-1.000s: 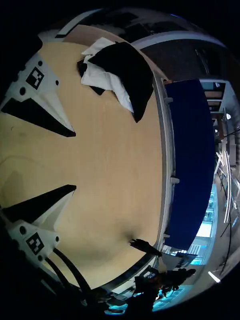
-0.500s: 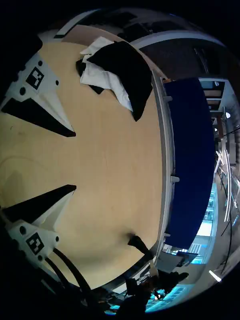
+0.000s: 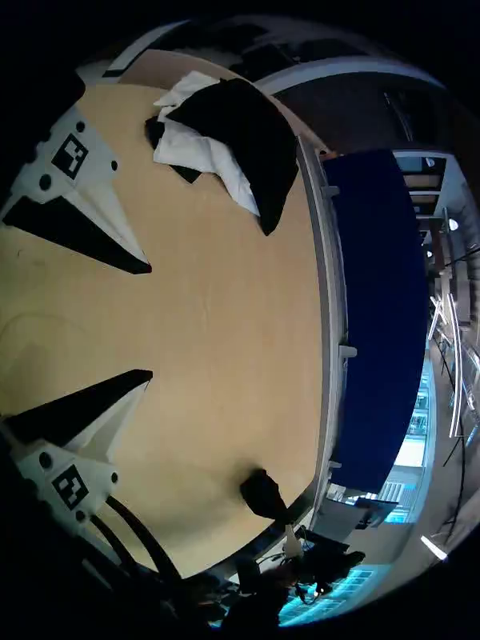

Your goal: Fold towel

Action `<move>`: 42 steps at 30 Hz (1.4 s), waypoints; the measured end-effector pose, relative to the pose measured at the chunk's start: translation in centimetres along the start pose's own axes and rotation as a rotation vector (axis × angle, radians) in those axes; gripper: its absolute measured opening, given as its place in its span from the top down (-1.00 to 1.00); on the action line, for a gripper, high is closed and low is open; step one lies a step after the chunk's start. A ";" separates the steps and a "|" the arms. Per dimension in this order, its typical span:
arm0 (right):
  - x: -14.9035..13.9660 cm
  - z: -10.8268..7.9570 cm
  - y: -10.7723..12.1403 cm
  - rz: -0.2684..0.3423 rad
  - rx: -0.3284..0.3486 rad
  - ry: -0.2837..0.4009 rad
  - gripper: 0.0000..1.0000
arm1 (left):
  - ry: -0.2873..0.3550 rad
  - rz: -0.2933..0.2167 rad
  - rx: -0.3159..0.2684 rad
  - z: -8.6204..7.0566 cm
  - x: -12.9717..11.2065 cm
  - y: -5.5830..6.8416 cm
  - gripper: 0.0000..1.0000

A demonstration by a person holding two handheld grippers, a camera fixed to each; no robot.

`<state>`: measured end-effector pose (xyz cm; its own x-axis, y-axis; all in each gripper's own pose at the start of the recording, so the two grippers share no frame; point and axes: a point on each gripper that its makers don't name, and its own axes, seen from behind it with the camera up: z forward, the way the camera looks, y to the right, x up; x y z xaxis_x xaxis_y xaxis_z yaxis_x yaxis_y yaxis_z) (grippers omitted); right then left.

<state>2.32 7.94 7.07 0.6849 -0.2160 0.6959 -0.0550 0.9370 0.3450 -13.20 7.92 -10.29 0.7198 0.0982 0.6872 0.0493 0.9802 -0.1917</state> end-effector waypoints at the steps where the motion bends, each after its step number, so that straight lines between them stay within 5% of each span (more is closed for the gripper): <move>1: 0.2 0.0 0.0 -0.003 0.000 0.002 0.92 | 0.001 -0.001 -0.001 0.0 0.0 0.1 -0.77; 12: 2.3 -0.3 -0.1 -0.032 -0.009 0.034 0.92 | 0.005 -0.002 -0.002 -0.3 -0.2 0.0 -0.77; 24: 8.2 -0.7 -0.1 -0.116 -0.013 0.082 0.93 | 0.015 -0.010 0.006 -0.7 -0.1 -0.5 -0.77; 42: 10.6 2.6 -1.1 -0.217 0.032 0.040 0.92 | 0.020 -0.036 0.036 -1.4 -0.6 -1.4 -0.77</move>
<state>7.78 3.88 15.69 0.7114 -0.3998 0.5780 0.0739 0.8604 0.5042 -12.70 6.27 -11.41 0.7314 0.0594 0.6793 0.0511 0.9886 -0.1416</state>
